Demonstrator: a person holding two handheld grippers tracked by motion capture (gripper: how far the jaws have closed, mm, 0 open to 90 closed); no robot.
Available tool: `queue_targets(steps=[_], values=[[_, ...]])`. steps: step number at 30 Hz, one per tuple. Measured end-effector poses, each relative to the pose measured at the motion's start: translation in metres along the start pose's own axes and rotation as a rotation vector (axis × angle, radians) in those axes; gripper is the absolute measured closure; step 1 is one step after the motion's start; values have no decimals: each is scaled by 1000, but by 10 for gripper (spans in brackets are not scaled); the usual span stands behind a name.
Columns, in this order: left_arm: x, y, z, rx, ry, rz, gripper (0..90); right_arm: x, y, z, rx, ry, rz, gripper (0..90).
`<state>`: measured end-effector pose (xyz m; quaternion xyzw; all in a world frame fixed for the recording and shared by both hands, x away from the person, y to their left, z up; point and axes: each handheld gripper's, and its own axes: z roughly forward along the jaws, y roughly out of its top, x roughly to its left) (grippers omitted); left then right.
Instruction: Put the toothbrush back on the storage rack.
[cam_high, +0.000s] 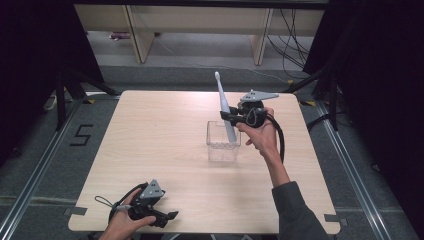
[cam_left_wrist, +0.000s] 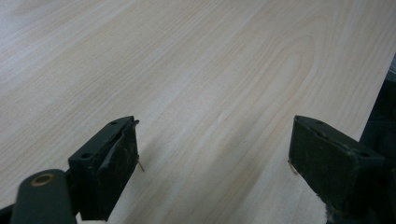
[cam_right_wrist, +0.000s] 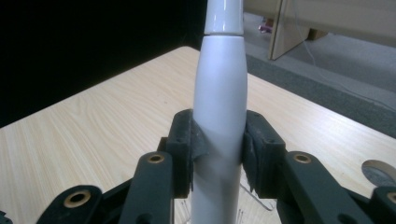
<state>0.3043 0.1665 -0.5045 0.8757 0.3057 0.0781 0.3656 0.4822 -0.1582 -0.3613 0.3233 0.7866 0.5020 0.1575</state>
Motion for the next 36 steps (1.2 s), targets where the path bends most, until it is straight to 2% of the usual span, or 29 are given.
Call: queue_targets(steps=[1,2,3,4,7,10,11,12,13,17,18,19,20,21,23,24,26,27,28,29,30,31,32,33,34,35,36], values=[[0,0,0,-1,-3,1,151,0,-1,3,10,10,4,665],[0,0,0,0,-1,3,150,0,-2,6,6,-9,-13,665],[0,0,0,0,-2,3,151,0,-3,9,19,-2,-15,665],[0,0,0,0,-2,4,150,0,-4,10,32,-19,-28,665],[0,0,0,1,-3,2,150,0,-7,17,42,-16,-23,665],[0,0,0,1,-4,0,150,-1,-9,21,81,-23,-31,665],[0,0,0,0,-4,0,151,-2,-10,25,71,-32,-38,665],[0,0,0,1,-3,1,150,-1,-11,25,94,-20,-31,665],[0,0,0,1,-3,1,150,-1,-11,27,94,-29,-40,666],[0,0,0,0,-5,0,151,2,-15,34,103,-29,-25,665],[0,0,0,1,-4,2,151,1,-15,34,124,-20,-38,665],[0,0,0,0,-4,1,150,2,-17,36,121,-26,-28,665],[0,0,0,0,-5,1,151,1,-18,38,125,-26,-40,665],[0,0,0,0,-5,1,150,3,-19,37,149,-31,-8,665],[0,0,0,1,-4,0,151,1,-21,40,156,-30,-45,665],[0,0,0,1,-4,0,151,3,-23,42,151,-41,-29,665],[0,0,0,2,-5,0,151,3,-25,44,174,-42,-30,665],[0,0,0,1,-2,0,151,3,-25,44,194,-38,-48,665],[0,0,0,-2,-2,-1,150,4,-25,45,214,-40,-38,665],[0,0,0,-3,-3,-1,150,6,-27,48,202,-55,-38,665],[0,0,0,1,-5,1,150,5,-26,48,236,-48,-49,665],[0,0,0,1,-5,1,150,6,-28,51,215,-56,-53,665],[0,0,0,0,-5,1,150,7,-28,52,228,-59,-56,665],[0,0,0,0,-5,1,151,8,-29,52,243,-64,-36,665],[0,0,0,0,-5,1,150,7,-28,52,256,-55,-71,665],[0,0,0,1,-5,2,150,7,-29,53,260,-57,-79,665],[0,0,0,4,-6,3,151,8,-30,55,261,-70,-66,665]])
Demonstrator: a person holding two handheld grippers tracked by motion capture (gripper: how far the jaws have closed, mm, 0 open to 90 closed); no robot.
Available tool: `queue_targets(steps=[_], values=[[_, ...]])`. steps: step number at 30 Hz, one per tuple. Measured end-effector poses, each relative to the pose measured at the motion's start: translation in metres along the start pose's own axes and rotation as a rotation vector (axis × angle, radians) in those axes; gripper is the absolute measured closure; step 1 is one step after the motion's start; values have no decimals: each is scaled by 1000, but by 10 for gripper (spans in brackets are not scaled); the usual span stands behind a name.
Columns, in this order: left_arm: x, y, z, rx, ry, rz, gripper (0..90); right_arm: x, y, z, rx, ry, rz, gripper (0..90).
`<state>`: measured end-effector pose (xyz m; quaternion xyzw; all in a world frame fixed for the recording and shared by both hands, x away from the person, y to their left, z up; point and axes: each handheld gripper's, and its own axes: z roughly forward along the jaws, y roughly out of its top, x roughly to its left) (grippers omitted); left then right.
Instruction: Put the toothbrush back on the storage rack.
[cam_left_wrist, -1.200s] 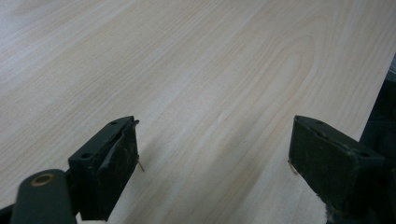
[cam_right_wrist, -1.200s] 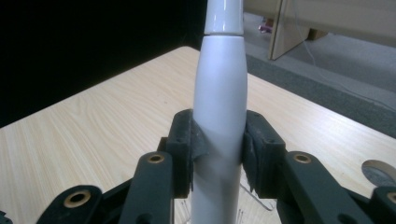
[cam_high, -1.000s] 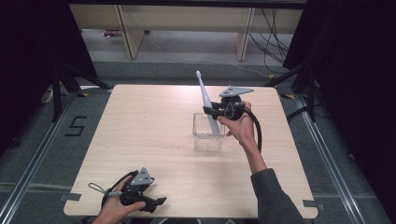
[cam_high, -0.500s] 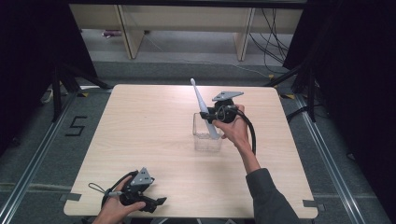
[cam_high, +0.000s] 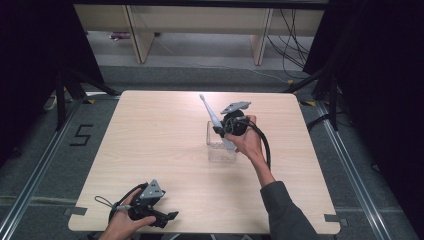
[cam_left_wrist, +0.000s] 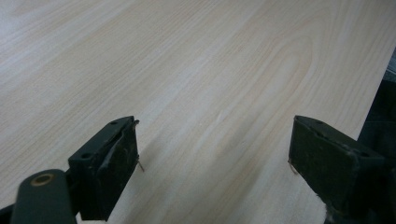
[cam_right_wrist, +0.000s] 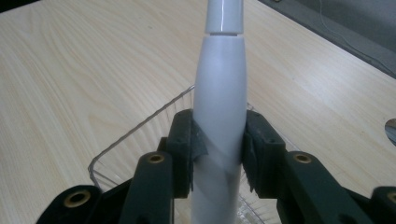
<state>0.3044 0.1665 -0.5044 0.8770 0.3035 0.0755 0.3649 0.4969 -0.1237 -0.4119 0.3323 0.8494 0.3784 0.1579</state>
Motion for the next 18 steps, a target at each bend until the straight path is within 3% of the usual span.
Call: queue_targets(steps=[2,5,13,16,18], values=[[0,0,0,0,2,2,150,1,0,0,30,10,7,665],[0,0,0,-4,3,-2,150,-2,0,4,28,13,-45,665],[0,0,0,8,0,2,150,-1,-1,8,63,9,-46,665],[0,0,0,0,2,2,150,0,-2,10,69,1,-17,664],[0,0,0,0,2,2,151,-1,-2,10,100,2,-26,665]])
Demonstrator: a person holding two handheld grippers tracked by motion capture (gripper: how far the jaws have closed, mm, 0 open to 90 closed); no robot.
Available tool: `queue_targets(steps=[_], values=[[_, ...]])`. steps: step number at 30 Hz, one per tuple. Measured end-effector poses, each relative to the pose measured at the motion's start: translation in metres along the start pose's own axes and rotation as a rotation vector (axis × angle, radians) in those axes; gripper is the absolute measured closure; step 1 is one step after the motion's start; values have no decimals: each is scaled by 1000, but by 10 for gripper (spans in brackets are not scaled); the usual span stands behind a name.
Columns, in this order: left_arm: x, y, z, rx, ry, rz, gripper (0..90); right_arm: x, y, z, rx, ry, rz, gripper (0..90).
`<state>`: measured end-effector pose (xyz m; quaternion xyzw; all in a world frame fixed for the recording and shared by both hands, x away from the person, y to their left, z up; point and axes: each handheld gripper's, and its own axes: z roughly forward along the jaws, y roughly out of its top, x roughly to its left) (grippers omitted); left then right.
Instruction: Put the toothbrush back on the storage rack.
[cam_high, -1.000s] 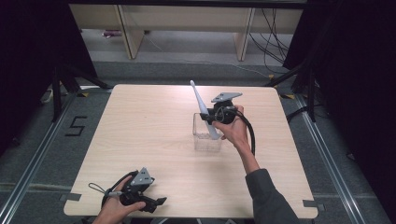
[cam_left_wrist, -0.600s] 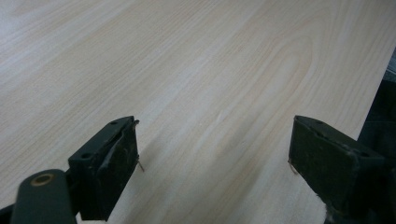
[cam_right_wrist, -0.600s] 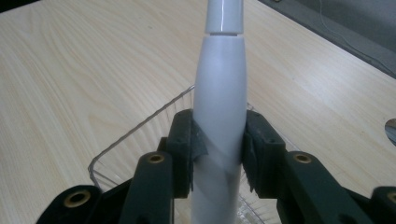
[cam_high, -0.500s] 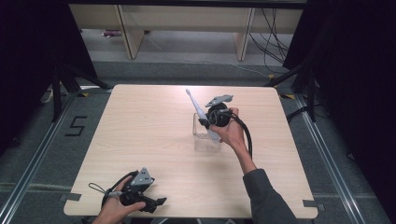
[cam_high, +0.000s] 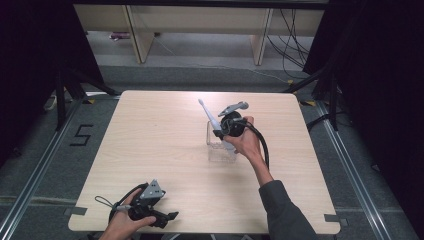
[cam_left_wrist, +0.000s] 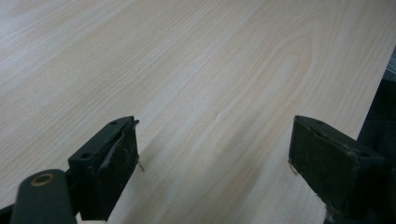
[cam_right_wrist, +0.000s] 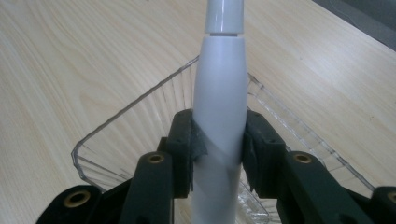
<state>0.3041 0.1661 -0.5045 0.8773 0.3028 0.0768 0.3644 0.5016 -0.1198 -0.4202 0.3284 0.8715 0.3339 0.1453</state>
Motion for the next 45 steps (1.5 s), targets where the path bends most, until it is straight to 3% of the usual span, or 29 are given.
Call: queue_targets(steps=[4,12,13,15,16,17,19,20,21,22,24,25,26,29,30,31,32,37,40,45], values=[[0,0,0,0,-1,1,150,1,-1,4,7,4,30,664],[0,0,0,-1,0,0,151,-1,0,10,60,1,-7,664],[0,0,0,0,0,1,151,1,0,10,73,-2,19,664],[0,0,0,-1,0,-1,150,0,0,11,77,2,-8,663],[0,0,0,0,0,1,150,1,-1,13,85,4,5,663],[0,0,0,-2,-1,0,150,4,-1,11,119,-12,60,663],[0,0,0,3,-1,5,150,3,-1,12,121,-13,72,662],[0,0,0,0,-1,3,150,3,-1,11,113,9,55,662],[0,0,0,1,-1,4,150,0,-1,13,88,2,13,661],[-1,0,0,-1,3,-4,150,0,-1,13,91,8,19,660],[-1,0,0,-2,-2,-9,150,-2,-1,15,77,7,-13,659],[-1,0,0,-2,-3,-8,150,-2,-2,15,87,11,4,659],[0,0,0,-1,-1,3,150,2,-2,13,119,4,63,657],[-1,0,1,1,-3,-5,150,1,-1,14,107,-11,52,632],[-1,0,1,0,-4,-11,150,3,-1,12,99,-16,82,626],[-1,0,1,1,-4,-10,150,2,0,10,86,-1,50,611],[0,0,1,2,-4,-1,150,2,0,7,88,-3,64,591],[0,0,1,4,-5,1,150,3,1,-3,15,-4,20,559],[0,0,1,7,-2,4,150,7,2,-15,12,5,44,531],[0,0,1,5,1,2,151,8,1,-30,-12,2,25,500]])
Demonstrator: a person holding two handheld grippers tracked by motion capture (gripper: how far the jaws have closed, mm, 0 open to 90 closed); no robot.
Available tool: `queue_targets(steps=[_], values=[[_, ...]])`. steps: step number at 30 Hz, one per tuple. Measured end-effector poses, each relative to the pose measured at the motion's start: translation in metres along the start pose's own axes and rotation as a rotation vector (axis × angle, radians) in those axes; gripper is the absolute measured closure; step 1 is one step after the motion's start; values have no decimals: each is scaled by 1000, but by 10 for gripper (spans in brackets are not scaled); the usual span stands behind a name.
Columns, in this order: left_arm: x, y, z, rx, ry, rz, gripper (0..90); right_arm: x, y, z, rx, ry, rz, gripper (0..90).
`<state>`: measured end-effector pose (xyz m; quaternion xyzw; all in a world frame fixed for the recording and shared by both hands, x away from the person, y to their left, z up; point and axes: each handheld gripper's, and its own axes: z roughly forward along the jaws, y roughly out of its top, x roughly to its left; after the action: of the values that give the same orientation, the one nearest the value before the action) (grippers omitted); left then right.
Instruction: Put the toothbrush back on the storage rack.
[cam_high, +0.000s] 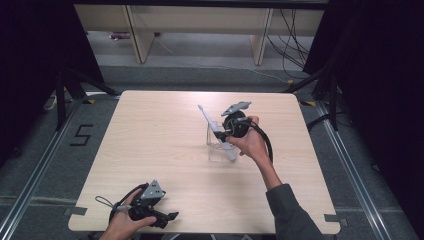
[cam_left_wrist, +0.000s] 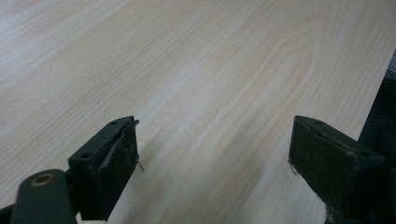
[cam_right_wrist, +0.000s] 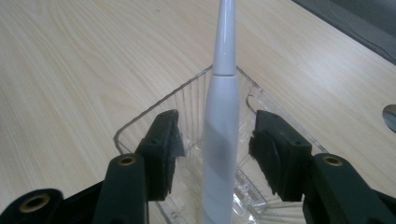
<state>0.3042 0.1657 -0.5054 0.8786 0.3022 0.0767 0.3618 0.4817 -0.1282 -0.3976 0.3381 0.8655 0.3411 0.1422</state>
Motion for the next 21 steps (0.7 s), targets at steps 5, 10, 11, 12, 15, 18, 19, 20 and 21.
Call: queue_targets(steps=[5,10,11,12,15,18,19,20,21], values=[[0,0,0,-3,1,-2,150,-1,-6,-10,-21,4,18,478],[1,0,0,-3,3,-4,150,-3,-15,-22,-64,9,4,432],[1,0,0,-4,2,-4,150,-4,-17,-23,-82,13,-14,421],[1,0,0,-2,1,-2,150,-3,-19,-26,-85,5,-3,408],[1,0,0,-3,2,-3,151,-1,-24,-34,-96,6,6,376],[1,0,0,-4,-4,-9,150,1,-30,-40,-118,-3,-6,337],[1,0,0,-1,2,-6,150,3,-32,-42,-120,-3,7,337],[2,0,0,0,4,-5,150,1,-34,-42,-139,-7,-9,335],[1,0,0,-1,3,-6,151,4,-37,-46,-125,1,25,332]])
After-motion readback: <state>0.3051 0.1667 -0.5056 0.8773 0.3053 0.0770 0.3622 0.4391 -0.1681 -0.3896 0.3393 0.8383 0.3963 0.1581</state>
